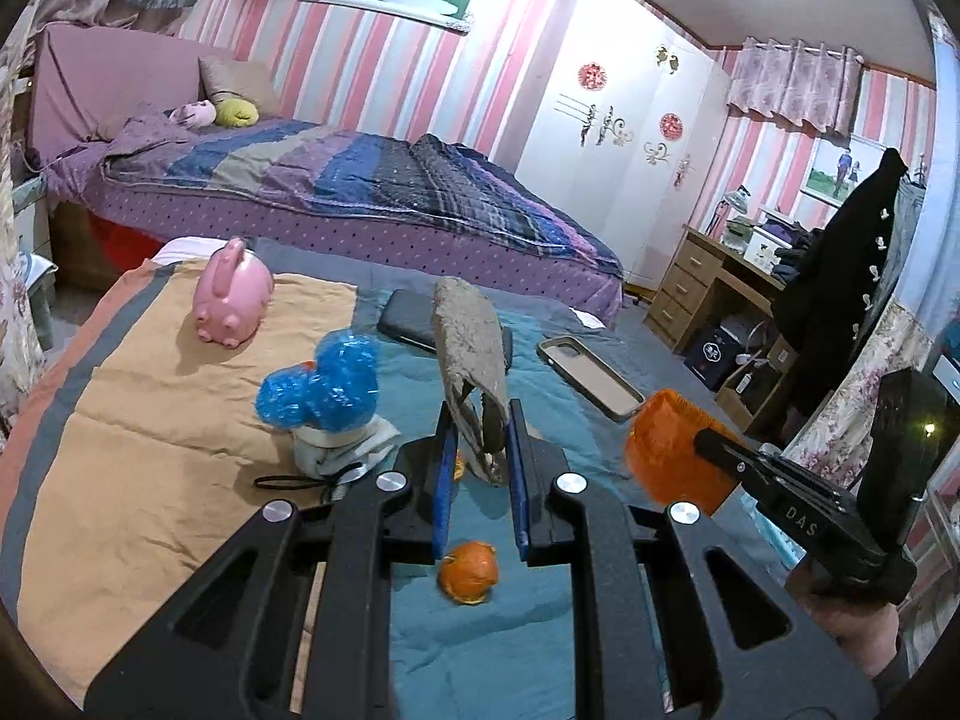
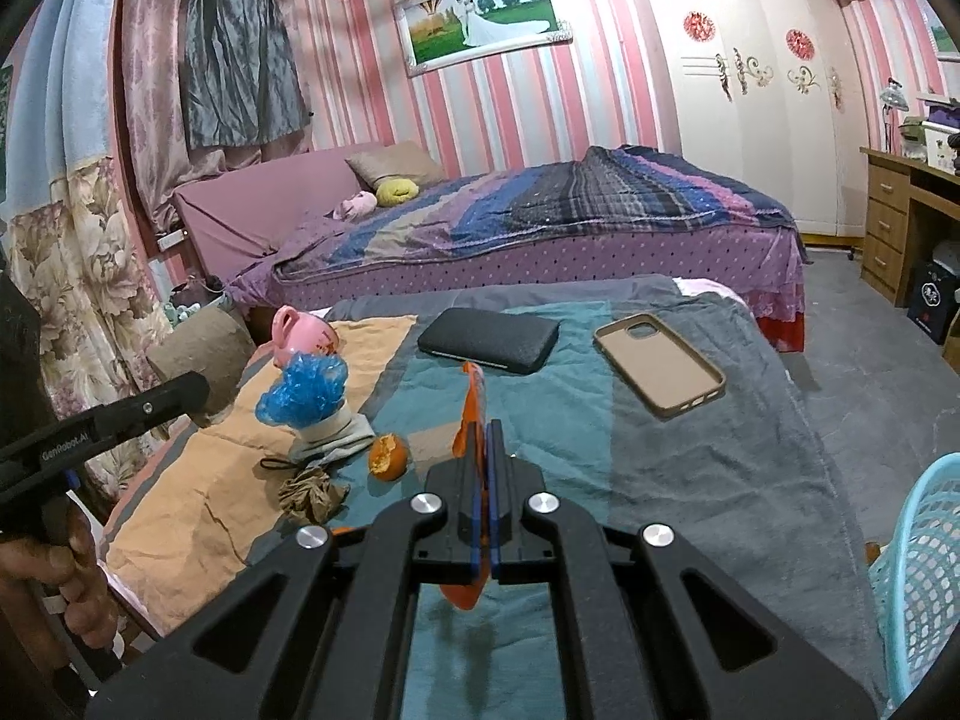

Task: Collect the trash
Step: 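Carry the grey cloth and orange bag in both grippers to the wastebasket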

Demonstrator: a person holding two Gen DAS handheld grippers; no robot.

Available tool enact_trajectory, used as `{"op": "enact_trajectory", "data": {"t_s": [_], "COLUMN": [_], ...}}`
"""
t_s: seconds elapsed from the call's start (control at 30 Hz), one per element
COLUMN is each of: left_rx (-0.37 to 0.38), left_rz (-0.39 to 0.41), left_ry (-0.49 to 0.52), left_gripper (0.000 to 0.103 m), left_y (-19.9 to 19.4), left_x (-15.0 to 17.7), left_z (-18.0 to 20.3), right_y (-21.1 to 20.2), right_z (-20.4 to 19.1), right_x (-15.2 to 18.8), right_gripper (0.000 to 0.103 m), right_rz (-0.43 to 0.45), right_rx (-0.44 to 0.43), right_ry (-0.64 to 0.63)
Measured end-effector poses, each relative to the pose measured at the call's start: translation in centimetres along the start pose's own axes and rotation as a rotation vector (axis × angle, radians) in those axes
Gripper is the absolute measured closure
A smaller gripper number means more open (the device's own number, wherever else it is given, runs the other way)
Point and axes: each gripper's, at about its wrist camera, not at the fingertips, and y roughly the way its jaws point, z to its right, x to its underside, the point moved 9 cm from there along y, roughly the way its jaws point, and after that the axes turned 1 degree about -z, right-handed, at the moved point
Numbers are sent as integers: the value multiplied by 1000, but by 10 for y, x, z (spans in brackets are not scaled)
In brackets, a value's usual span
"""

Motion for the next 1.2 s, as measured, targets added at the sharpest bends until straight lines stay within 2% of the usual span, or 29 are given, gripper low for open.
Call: {"op": "enact_trajectory", "data": {"t_s": [0.1, 0.23, 0.5, 0.57, 0.7, 0.93, 1.13, 1.2], "left_rx": [7, 26, 43, 45, 57, 83, 109, 124], "left_rz": [6, 17, 13, 5, -6, 2, -8, -14], "left_ry": [13, 14, 29, 34, 36, 48, 111, 125], "left_gripper": [89, 89, 89, 89, 89, 89, 89, 89], "left_y": [0, 1, 12, 16, 22, 23, 27, 30], "left_x": [-1, -5, -4, -3, 0, 0, 0, 1], "left_z": [7, 18, 38, 42, 52, 82, 124, 138], "right_y": [-6, -28, -43, -47, -62, -86, -111, -121], "right_z": [7, 22, 43, 50, 53, 69, 113, 136], "right_x": [-7, -31, -47, -42, -47, -52, -53, -52], "right_gripper": [102, 102, 102, 102, 102, 102, 102, 102], "right_rz": [18, 88, 110, 98, 119, 162, 179, 181], "right_rx": [17, 64, 125, 121, 41, 67, 138, 199], "right_ry": [4, 17, -31, -13, 14, 14, 80, 93]}}
